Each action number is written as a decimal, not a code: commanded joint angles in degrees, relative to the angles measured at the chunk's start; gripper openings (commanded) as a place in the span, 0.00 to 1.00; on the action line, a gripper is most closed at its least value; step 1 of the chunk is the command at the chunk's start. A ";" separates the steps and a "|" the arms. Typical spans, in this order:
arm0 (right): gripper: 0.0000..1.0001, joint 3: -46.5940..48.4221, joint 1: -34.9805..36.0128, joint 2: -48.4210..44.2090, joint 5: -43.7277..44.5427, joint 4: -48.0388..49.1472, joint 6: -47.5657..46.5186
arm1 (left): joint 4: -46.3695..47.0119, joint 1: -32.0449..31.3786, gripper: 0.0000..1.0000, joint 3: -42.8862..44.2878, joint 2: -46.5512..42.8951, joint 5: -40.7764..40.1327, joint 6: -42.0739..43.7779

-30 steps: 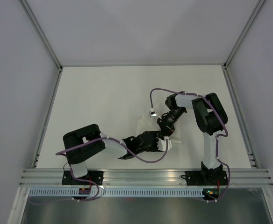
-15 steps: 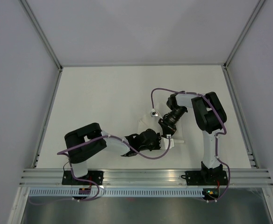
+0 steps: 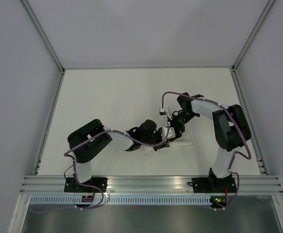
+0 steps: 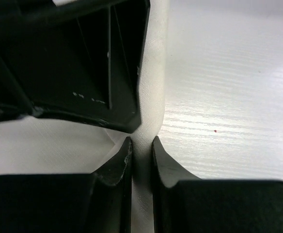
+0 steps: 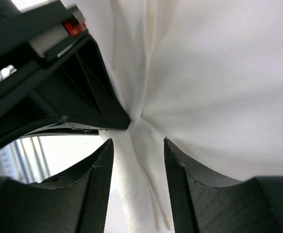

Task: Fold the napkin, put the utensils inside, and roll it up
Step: Roll the napkin with the utensil

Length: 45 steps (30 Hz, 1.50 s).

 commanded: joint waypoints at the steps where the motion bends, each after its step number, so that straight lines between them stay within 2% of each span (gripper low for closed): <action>1: 0.52 -2.74 -0.98 -6.96 1.45 12.50 7.08 | -11.85 2.52 0.02 -0.85 4.99 11.23 -7.60; 7: 0.52 -10.28 -4.41 -17.76 3.29 23.57 11.76 | -15.01 5.77 0.02 2.22 8.86 17.55 -10.94; 14: 0.56 -23.39 -4.33 -34.55 4.87 30.96 5.18 | -15.01 10.34 0.02 4.25 12.63 27.40 -16.83; 16: 0.57 -28.03 -2.58 -38.16 7.32 32.10 2.28 | -15.71 11.31 0.02 5.04 13.69 30.12 -17.97; 21: 0.59 -39.37 8.14 -44.83 17.34 41.67 1.83 | -19.49 12.71 0.02 8.02 15.89 32.33 -18.42; 26: 0.62 -42.04 14.65 -46.52 21.83 44.68 2.98 | -23.80 13.24 0.02 10.93 19.23 33.04 -18.77; 35: 0.60 -43.18 20.63 -40.82 25.79 47.49 2.36 | -26.17 13.51 0.02 13.39 20.37 33.30 -19.47; 38: 0.54 -44.06 20.90 -39.67 27.02 48.02 1.84 | -26.26 13.77 0.03 13.92 20.72 32.69 -19.82; 42: 0.37 -44.32 20.90 -38.88 28.43 47.76 1.75 | -25.21 13.68 0.10 13.66 19.15 31.64 -20.09; 43: 0.26 -44.50 20.90 -38.88 28.95 47.58 1.83 | -24.60 13.77 0.15 13.31 18.53 31.28 -20.09; 45: 0.14 -44.93 20.90 -39.31 29.40 47.40 2.10 | -22.94 13.77 0.18 12.17 15.91 28.83 -20.35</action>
